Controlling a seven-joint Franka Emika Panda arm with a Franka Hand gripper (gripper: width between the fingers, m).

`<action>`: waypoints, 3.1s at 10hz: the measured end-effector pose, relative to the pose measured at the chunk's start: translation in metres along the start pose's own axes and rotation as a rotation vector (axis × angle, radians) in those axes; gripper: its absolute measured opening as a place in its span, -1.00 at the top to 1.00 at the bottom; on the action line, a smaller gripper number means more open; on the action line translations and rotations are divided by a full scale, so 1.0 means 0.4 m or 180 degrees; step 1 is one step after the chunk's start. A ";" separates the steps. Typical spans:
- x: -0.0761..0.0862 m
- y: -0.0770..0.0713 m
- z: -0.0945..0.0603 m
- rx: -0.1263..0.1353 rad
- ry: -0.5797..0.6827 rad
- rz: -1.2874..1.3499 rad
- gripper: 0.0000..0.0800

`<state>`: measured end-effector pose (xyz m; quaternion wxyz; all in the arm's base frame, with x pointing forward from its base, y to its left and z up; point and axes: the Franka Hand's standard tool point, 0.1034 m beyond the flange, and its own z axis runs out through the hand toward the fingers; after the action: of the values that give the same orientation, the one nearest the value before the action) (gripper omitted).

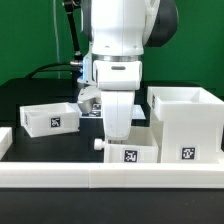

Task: Assemble drawer

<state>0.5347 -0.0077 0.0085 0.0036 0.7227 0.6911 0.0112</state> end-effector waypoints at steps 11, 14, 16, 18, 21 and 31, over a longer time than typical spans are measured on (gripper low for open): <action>0.010 -0.002 0.000 0.0008 -0.0036 -0.0121 0.89; 0.035 -0.002 0.002 -0.0006 -0.0035 -0.0076 0.89; 0.038 0.002 0.002 0.0003 -0.0039 -0.0046 0.89; 0.035 0.004 0.003 0.0002 -0.0040 -0.0040 0.89; 0.036 0.005 0.001 -0.0001 -0.0039 -0.0032 0.67; -0.030 0.083 -0.153 -0.0138 -0.0141 -0.0089 -0.62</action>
Offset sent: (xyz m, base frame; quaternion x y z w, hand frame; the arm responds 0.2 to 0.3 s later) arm -0.0046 0.0075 0.0035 0.0036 -0.0209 -0.0501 0.9985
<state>0.5661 -0.0217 0.0704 0.0347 0.7127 0.7005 0.0101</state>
